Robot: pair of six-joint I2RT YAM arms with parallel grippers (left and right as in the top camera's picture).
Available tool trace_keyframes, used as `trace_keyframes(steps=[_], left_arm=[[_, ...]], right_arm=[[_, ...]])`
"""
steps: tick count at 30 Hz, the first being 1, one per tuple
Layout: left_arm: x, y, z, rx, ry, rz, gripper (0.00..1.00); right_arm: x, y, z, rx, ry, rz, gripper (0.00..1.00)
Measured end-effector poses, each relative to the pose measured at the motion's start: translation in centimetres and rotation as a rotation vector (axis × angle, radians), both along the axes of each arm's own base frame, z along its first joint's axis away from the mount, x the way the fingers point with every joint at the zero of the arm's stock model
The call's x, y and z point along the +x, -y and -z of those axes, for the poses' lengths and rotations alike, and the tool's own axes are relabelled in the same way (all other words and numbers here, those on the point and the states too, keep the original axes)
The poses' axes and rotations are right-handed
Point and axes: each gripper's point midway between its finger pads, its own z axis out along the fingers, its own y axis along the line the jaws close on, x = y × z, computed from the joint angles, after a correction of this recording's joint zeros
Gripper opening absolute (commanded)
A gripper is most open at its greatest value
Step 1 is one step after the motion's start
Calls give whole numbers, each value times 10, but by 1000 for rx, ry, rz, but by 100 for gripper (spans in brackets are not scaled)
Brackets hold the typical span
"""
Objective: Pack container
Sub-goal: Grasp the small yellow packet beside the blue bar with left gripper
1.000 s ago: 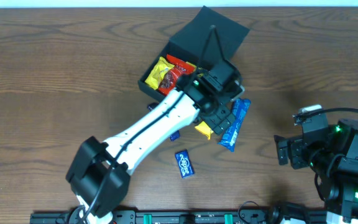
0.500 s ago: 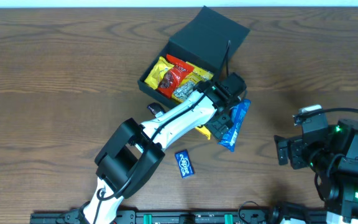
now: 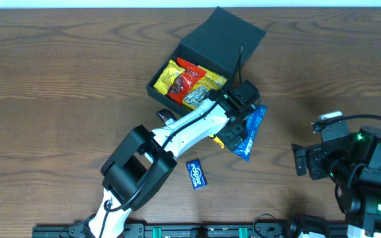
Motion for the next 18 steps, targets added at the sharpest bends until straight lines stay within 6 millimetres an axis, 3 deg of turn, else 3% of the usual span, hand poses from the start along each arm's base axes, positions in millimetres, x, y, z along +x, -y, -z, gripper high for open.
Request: trace_keyframes(steps=[11, 18], left_arm=[[-3, 14, 0, -46, -1, 21, 96], [-7, 11, 31, 17, -23, 12, 87]], right_arm=[[0, 0, 0, 0, 0, 0, 99], [0, 0, 0, 0, 0, 0, 99]])
